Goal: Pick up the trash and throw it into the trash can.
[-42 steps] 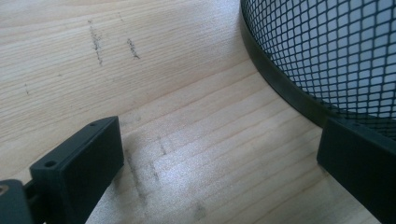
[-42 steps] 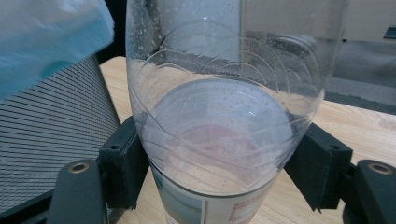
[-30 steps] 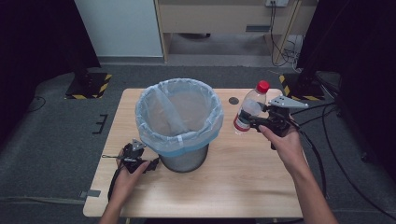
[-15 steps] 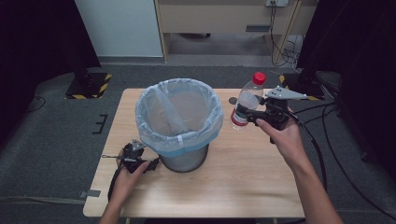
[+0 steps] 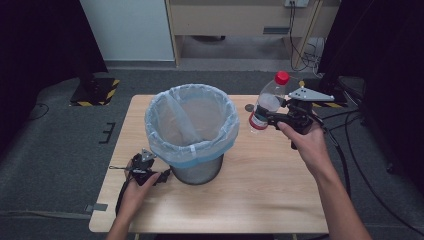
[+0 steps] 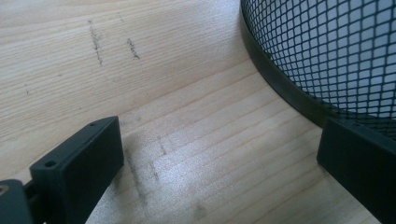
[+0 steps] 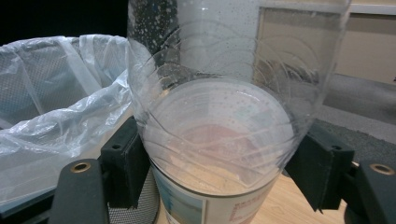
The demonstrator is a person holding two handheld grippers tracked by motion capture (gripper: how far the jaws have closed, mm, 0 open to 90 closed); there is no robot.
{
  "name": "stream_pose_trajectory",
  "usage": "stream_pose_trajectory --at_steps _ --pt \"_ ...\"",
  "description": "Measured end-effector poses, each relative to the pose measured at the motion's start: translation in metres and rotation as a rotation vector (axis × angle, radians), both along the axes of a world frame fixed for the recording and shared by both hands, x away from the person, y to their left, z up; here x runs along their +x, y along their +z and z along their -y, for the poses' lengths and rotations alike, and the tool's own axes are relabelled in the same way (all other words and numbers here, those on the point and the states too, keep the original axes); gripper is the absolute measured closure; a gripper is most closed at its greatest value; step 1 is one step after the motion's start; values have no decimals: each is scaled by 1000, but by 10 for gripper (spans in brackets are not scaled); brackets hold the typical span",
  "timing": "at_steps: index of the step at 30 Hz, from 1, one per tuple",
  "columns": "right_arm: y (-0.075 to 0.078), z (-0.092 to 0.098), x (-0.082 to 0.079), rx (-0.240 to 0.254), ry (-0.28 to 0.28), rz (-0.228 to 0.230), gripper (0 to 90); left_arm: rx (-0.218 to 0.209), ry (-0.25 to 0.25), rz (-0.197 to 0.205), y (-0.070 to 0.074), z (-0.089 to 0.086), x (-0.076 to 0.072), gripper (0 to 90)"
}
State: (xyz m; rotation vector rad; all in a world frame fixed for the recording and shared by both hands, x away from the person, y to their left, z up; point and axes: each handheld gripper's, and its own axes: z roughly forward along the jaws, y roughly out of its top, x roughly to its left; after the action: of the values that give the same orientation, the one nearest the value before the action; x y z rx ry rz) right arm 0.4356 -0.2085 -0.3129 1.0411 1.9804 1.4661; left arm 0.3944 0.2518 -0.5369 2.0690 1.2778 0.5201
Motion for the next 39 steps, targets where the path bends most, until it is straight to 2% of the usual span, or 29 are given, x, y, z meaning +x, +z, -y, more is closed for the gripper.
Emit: stream_pose_trajectory --at_steps 19,39 --pt "14 10 -8 62 4 38 285 0 0 0 0 0 0 0" --pt "48 3 -12 106 31 91 285 0 0 0 0 0 0 0"
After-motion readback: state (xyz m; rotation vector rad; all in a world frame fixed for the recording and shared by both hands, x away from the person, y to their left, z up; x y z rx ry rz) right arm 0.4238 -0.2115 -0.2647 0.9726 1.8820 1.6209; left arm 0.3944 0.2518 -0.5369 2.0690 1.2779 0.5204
